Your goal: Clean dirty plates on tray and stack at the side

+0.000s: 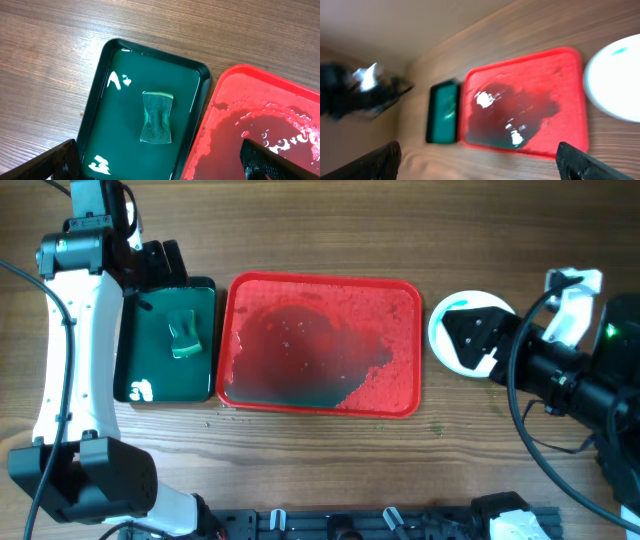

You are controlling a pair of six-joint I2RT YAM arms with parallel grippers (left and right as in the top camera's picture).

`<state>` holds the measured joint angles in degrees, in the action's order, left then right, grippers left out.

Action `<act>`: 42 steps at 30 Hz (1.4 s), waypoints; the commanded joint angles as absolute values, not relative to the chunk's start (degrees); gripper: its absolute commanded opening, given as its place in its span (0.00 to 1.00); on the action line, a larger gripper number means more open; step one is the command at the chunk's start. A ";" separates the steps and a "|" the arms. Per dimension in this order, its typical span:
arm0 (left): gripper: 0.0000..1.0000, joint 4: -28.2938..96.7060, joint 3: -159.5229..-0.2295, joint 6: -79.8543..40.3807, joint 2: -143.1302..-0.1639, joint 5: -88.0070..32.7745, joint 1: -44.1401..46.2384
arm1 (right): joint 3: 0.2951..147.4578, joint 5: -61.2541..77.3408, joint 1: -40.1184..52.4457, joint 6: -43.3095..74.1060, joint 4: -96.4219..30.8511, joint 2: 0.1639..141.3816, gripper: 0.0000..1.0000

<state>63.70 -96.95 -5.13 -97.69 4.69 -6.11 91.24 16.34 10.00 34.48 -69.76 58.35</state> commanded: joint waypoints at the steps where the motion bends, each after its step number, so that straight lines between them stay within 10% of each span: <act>1: 1.00 63.72 -97.06 -4.89 -98.04 5.04 -6.24 | 85.89 -0.80 9.93 27.29 -65.21 56.58 1.00; 15: 1.00 63.72 -97.06 -4.89 -98.04 5.04 -6.24 | 16.08 11.09 2.11 -6.07 -2.87 13.45 1.00; 42: 1.00 63.72 -97.06 -4.89 -98.04 5.04 -6.24 | 0.30 10.76 2.22 -6.02 0.86 0.95 1.00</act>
